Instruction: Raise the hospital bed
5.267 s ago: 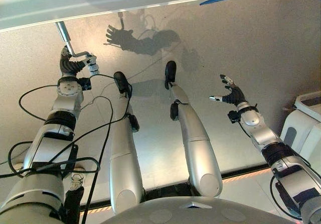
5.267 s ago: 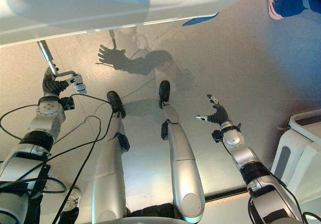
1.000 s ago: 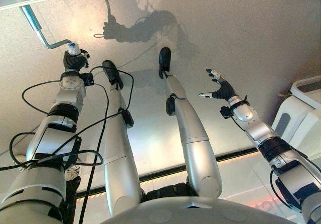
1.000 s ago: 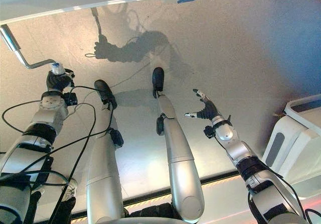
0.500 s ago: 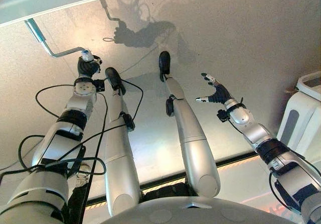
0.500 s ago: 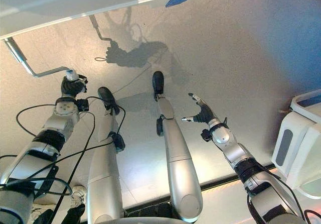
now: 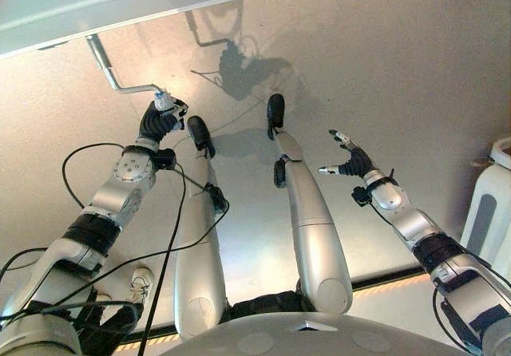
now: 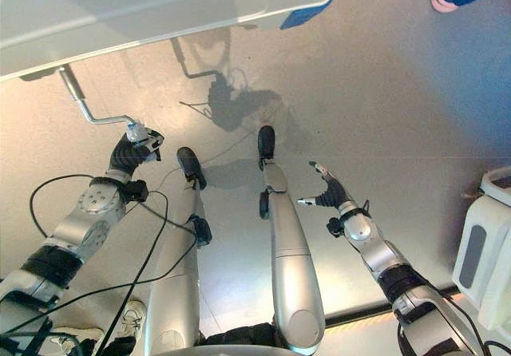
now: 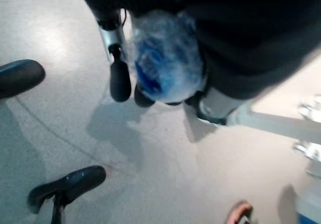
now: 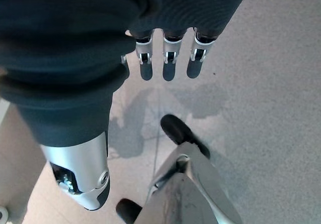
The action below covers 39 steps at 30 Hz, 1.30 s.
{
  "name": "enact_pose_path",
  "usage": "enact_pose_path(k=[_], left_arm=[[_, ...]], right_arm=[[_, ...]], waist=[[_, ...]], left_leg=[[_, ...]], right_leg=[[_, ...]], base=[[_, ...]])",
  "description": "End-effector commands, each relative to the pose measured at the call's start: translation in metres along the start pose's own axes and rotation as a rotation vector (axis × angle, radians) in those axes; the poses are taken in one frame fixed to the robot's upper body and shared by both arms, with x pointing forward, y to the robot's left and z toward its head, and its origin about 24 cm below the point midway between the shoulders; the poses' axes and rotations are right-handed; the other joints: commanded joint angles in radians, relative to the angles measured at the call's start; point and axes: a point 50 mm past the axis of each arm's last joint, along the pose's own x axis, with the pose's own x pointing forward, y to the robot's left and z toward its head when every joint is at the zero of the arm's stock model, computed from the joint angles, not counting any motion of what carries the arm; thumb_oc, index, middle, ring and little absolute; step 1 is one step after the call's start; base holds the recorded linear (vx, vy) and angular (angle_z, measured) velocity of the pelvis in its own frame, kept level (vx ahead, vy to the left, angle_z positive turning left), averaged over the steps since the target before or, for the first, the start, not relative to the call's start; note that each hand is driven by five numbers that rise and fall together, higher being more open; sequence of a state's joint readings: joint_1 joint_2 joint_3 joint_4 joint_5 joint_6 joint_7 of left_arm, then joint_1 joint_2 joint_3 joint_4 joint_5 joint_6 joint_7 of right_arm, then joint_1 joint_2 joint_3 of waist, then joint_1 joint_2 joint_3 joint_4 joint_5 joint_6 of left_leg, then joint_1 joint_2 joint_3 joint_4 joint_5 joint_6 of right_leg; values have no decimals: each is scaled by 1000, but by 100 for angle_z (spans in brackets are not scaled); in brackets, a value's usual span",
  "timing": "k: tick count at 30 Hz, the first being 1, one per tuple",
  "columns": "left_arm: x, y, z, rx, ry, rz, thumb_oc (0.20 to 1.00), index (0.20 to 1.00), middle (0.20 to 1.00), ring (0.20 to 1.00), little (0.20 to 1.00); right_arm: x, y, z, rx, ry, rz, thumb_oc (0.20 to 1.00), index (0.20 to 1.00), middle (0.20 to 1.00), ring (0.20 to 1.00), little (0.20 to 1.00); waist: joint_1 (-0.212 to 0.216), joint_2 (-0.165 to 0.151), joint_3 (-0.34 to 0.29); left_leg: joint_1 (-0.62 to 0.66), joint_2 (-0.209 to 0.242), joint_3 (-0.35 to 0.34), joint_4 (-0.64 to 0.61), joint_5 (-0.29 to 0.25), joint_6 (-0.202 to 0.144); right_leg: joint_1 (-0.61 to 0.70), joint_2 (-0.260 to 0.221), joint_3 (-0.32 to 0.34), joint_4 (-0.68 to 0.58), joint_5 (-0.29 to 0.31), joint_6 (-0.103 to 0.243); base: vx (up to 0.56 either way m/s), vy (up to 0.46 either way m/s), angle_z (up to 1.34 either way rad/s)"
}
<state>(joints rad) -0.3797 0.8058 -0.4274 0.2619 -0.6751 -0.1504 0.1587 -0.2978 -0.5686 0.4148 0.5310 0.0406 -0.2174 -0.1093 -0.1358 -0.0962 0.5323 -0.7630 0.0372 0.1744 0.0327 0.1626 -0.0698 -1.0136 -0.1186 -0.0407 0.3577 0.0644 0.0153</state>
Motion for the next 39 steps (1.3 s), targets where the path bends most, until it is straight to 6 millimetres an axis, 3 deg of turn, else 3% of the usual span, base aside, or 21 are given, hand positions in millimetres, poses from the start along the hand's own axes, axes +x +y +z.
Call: enact_pose_path(k=[1, 2, 3, 9, 15, 20, 27, 31, 34, 36, 39], left_arm=[[-12, -54, 62, -37, -351, -326, 200, 200, 200, 200, 200], [-12, -54, 62, -37, -351, -326, 200, 200, 200, 200, 200], [-31, -39, 57, -12, -327, -337, 200, 200, 200, 200, 200], [-68, -7, 49, 67, -262, -295, 200, 200, 200, 200, 200], [-90, 16, 36, 121, -171, -224, 200, 200, 200, 200, 200], [-96, 35, 29, 156, -142, -119, 200, 200, 200, 200, 200], [-92, 73, 6, 174, -74, 156, 200, 200, 200, 200, 200], [-66, 99, -5, 213, -20, 324, 200, 200, 200, 200, 200], [-59, 104, -3, 231, -15, 345, 200, 200, 200, 200, 200], [-40, 129, 10, 286, -4, 460, 200, 200, 200, 200, 200], [-28, 144, 23, 297, -11, 539, 200, 200, 200, 200, 200]], right_arm=[[-21, -18, -20, -59, 52, -12, 1000, 1000, 1000, 1000, 1000], [-21, -18, -20, -59, 52, -12, 1000, 1000, 1000, 1000, 1000], [-29, -21, -28, -56, 77, -18, 1000, 1000, 1000, 1000, 1000], [-41, -22, -39, -49, 111, -10, 1000, 1000, 1000, 1000, 1000], [-51, -20, -51, -39, 154, -3, 1000, 1000, 1000, 1000, 1000], [-51, -18, -50, -29, 151, 1, 1000, 1000, 1000, 1000, 1000], [-47, -20, -45, -20, 132, -6, 1000, 1000, 1000, 1000, 1000], [-36, -23, -35, -17, 102, -10, 1000, 1000, 1000, 1000, 1000], [-33, -22, -33, -15, 99, -10, 1000, 1000, 1000, 1000, 1000], [-26, -17, -24, -3, 66, 9, 1000, 1000, 1000, 1000, 1000], [-22, -9, -18, 10, 44, 37, 1000, 1000, 1000, 1000, 1000]], waist=[[-50, 101, -12], [-50, 101, -12], [-27, 112, -12], [14, 129, -12], [51, 139, -12], [69, 134, -12], [78, 108, -12], [63, 78, -12], [62, 73, -12], [28, 25, -12], [11, -3, -12]], left_leg=[[-27, 27, -46, 134, -62, -20], [-27, 27, -46, 134, -62, -20], [-39, 21, -53, 133, -61, -17], [-69, 6, -67, 135, -59, -10], [-97, -6, -84, 145, -62, 0], [-117, -14, -90, 158, -73, 10], [-150, -29, -85, 200, -107, 27], [-189, -31, -69, 249, -143, 37], [-196, -30, -67, 257, -150, 39], [-233, -24, -57, 312, -184, 45], [-256, -19, -54, 343, -205, 48]], right_leg=[[97, 64, -61, -74, 10, 100], [97, 64, -61, -74, 10, 100], [93, 57, -69, -77, 14, 104], [91, 34, -90, -98, 29, 117], [87, 7, -113, -88, 28, 129], [91, -8, -123, -96, 28, 136], [95, -27, -114, -122, 42, 149], [85, -40, -92, -147, 63, 162], [81, -40, -86, -151, 66, 164], [77, -40, -68, -182, 86, 174], [75, -37, -60, -202, 98, 181]], base=[[0, 6, 18], [10, 25, 14], [15, 36, 6], [26, 55, 12], [40, 84, 11], [30, 92, 10], [38, 154, 2], [30, 195, -3], [12, 94, -5], [27, 183, -3], [27, 115, -12]])
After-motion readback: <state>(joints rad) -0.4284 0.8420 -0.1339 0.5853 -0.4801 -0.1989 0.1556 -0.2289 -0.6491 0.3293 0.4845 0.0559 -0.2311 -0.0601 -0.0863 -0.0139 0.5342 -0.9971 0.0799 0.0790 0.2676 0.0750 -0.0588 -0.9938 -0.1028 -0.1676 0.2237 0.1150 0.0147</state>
